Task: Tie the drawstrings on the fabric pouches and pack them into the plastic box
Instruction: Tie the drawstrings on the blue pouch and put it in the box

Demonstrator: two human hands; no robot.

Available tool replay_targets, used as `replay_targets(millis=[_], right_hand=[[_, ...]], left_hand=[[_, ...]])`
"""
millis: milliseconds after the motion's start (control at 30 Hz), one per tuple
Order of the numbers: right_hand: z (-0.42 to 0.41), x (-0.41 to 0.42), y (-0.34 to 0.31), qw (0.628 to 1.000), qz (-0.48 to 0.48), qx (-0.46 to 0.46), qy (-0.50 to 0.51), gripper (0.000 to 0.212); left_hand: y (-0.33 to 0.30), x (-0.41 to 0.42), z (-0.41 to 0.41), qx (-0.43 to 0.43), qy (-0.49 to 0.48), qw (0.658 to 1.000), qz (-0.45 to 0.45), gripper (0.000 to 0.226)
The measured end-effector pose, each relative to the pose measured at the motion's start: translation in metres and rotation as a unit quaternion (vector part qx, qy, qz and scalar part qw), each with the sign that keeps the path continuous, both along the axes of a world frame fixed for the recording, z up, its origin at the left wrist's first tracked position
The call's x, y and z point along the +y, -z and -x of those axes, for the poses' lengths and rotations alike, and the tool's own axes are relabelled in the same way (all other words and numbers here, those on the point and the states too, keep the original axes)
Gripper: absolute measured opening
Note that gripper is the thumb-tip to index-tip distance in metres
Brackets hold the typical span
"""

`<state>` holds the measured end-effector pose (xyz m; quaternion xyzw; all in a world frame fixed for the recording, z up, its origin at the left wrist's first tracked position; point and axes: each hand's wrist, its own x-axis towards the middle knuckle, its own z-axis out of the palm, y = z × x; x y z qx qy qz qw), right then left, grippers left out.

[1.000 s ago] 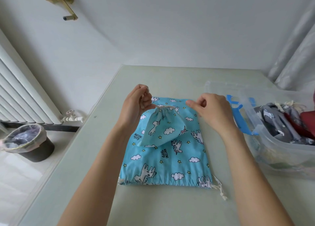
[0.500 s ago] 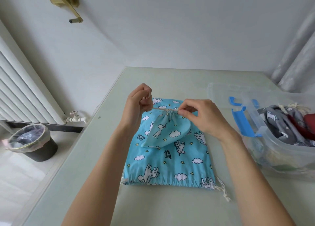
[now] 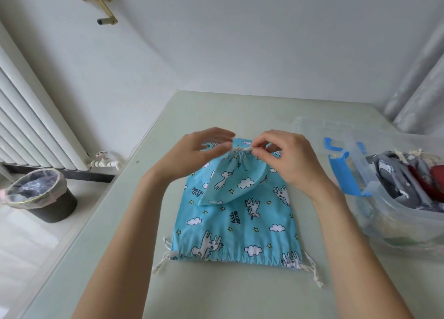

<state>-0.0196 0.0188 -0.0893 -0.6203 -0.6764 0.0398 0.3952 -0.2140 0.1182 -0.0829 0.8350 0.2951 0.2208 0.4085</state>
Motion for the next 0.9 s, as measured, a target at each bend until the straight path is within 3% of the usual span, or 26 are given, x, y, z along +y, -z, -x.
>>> replay_targets(millis=[67,200,367,467,533,633,800,900], right_hand=[[0.000,0.000,-0.001,1.000,-0.003,-0.007,0.007,0.001],[0.000,-0.004,-0.003,0.998,0.059,0.002,0.022,0.005],[-0.003,-0.011,-0.011,0.988,0.119,-0.078,0.058,0.009],[-0.013,-0.020,-0.019,0.989,0.130,-0.042,0.060,0.016],[-0.010,-0.024,-0.024,0.990,0.133,0.030,0.045,0.025],[0.003,-0.021,-0.030,0.972,0.082,0.218,-0.023,0.033],[0.018,-0.010,-0.023,0.834,0.101,0.527,-0.124,0.025],[0.015,-0.009,-0.021,0.802,0.105,0.569,-0.146,0.019]], left_hand=[[0.002,-0.004,-0.005,-0.001,0.019,1.000,-0.014,0.019],[0.007,-0.001,-0.007,-0.025,-0.070,0.995,-0.063,0.006],[0.017,0.002,-0.012,0.025,-0.097,0.985,-0.144,0.004],[0.019,0.003,-0.014,0.019,-0.100,0.985,-0.139,0.009],[0.020,0.000,-0.017,0.028,-0.099,0.985,-0.138,0.014],[0.019,-0.008,-0.024,0.013,-0.089,0.989,-0.115,0.023],[0.015,-0.012,-0.027,-0.038,-0.055,0.996,-0.065,0.025],[0.006,-0.011,-0.019,-0.078,-0.023,0.996,0.039,0.025]])
